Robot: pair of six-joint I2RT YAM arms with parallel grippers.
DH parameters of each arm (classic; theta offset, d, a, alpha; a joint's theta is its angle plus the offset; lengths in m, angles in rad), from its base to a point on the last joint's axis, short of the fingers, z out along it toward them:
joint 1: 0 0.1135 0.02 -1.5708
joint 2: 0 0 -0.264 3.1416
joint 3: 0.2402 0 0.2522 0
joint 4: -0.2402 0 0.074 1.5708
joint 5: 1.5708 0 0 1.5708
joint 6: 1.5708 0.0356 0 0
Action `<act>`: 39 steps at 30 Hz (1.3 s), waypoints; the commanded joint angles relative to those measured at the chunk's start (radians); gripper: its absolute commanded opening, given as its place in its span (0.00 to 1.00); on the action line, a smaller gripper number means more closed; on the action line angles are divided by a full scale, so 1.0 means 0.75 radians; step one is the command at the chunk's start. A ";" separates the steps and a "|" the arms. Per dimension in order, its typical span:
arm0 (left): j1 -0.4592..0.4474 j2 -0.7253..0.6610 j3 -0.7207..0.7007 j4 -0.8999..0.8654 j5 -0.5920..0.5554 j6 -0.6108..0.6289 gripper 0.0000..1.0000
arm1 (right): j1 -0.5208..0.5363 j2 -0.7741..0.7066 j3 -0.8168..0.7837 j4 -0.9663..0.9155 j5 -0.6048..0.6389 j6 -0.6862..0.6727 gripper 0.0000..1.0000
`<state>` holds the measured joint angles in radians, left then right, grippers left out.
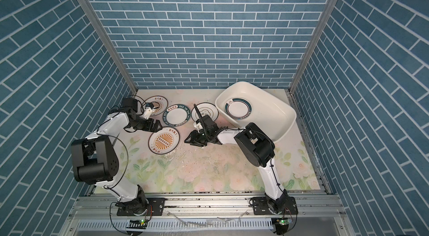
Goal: Place the plates into the plastic bin on the countertop
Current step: Move the plate to the middle-left of the table.
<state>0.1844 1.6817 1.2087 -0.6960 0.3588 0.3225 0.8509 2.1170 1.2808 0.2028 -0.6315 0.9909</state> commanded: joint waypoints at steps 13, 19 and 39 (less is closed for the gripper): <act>0.025 0.191 0.017 -0.104 0.051 -0.025 0.99 | 0.004 0.123 0.147 -0.087 0.022 0.019 0.47; 0.023 0.210 0.011 -0.156 0.094 0.018 0.99 | 0.005 0.151 0.166 -0.074 0.010 0.034 0.47; -0.162 0.172 -0.019 -0.226 0.251 0.074 1.00 | 0.016 0.165 0.116 0.033 -0.005 0.172 0.47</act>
<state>0.0807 1.8256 1.2057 -0.8379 0.5198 0.3714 0.8551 2.2234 1.3884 0.2108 -0.6376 1.0794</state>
